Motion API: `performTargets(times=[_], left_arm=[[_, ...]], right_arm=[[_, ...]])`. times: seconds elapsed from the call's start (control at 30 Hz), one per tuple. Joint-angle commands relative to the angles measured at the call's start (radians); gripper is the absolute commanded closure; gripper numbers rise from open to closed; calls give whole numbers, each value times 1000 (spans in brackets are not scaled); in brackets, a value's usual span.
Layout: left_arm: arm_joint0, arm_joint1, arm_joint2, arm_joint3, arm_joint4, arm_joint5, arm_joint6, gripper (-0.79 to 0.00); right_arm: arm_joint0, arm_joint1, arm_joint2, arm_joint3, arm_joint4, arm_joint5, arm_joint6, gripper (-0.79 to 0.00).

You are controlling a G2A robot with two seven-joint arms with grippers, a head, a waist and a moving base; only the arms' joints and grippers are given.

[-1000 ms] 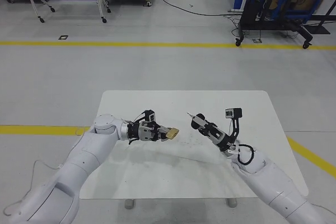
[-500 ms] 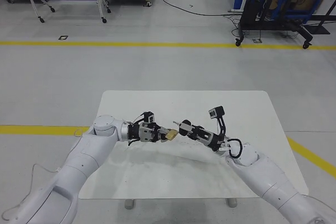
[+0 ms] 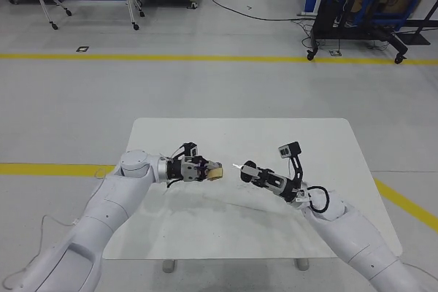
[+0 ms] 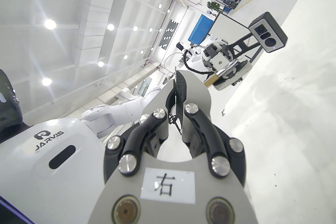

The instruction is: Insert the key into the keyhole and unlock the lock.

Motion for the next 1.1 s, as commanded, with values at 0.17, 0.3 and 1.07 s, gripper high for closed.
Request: performTargets(times=[0.17, 0.3, 1.07], left_arm=[[33, 12, -33, -62, 91, -50, 191, 0], [38, 13, -37, -68, 88, -45, 189, 0], [144, 30, -96, -236, 238, -3, 539, 0]], right_arm=[[-63, -15, -41, -114, 62, 174, -51, 0], [-71, -18, -59, -140, 133, 190, 8, 0], [-193, -67, -108, -233, -254, 414, -756, 0]])
